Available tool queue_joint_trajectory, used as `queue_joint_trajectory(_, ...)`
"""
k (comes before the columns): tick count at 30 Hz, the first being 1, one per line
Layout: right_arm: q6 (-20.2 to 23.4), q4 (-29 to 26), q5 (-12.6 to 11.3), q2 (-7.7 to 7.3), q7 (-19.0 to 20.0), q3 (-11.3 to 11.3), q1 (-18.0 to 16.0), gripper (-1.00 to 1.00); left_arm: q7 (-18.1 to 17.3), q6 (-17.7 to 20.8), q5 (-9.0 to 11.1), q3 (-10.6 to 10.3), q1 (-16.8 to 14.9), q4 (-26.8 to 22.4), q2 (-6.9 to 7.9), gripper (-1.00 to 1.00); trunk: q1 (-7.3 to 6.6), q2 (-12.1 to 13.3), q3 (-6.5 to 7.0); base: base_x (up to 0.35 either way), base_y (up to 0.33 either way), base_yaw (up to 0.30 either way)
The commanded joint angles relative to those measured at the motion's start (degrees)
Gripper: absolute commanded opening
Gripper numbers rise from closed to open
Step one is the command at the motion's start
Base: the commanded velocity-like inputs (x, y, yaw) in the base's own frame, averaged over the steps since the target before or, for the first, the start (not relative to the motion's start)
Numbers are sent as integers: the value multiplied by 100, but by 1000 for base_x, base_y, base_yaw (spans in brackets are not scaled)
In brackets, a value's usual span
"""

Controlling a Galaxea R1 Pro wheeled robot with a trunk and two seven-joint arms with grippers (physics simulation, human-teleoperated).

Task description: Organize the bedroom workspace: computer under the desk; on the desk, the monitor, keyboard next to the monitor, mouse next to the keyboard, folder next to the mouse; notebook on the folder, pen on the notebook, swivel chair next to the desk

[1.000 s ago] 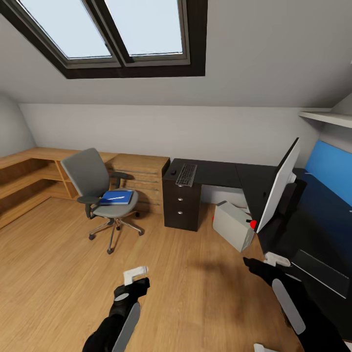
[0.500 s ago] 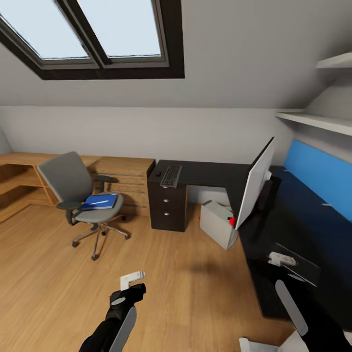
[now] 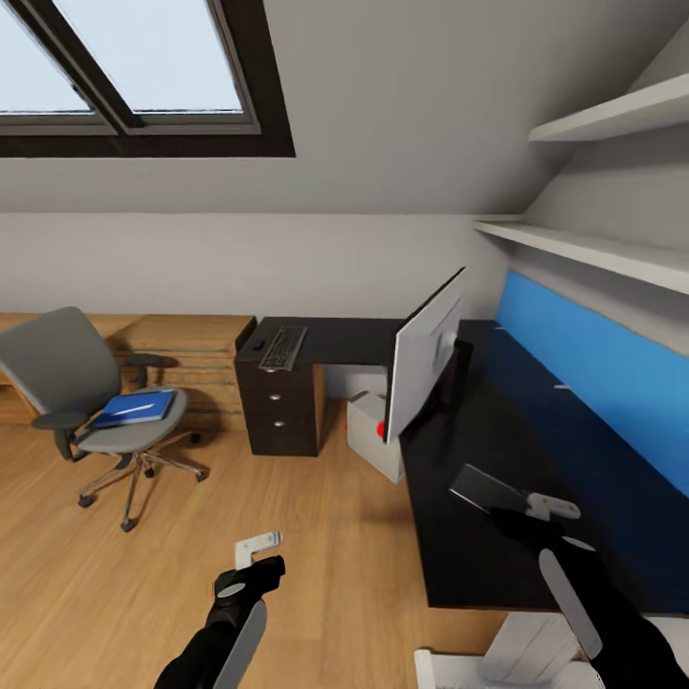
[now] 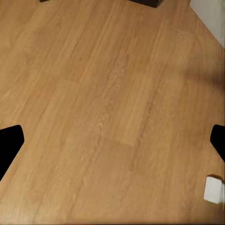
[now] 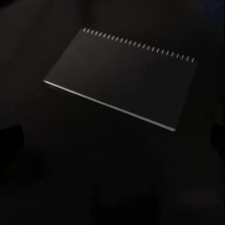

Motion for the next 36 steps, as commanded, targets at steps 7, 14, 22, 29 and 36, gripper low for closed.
queue_joint_trajectory(7,-122,10,9,4,-34,30,-6,100,61,23,49,-7,-3,8,3,100,1,-6,-7,0,-94,-10)
queue_joint_trajectory(14,-445,-22,10,30,-62,33,-4,100,72,24,46,6,-4,9,4,100,1,-6,-7,0,-7,-1)
queue_joint_trajectory(22,-624,-6,14,32,-83,33,-4,100,82,15,40,40,-4,0,44,100,1,-6,-7,0,-111,0)
queue_joint_trajectory(29,-630,13,19,25,-62,32,-3,100,82,17,47,50,-4,0,63,100,1,-6,-7,0,-98,0)
queue_joint_trajectory(36,-666,24,64,24,-45,33,-5,100,77,18,48,178,-6,-7,65,100,1,-6,-7,0,-13,0)
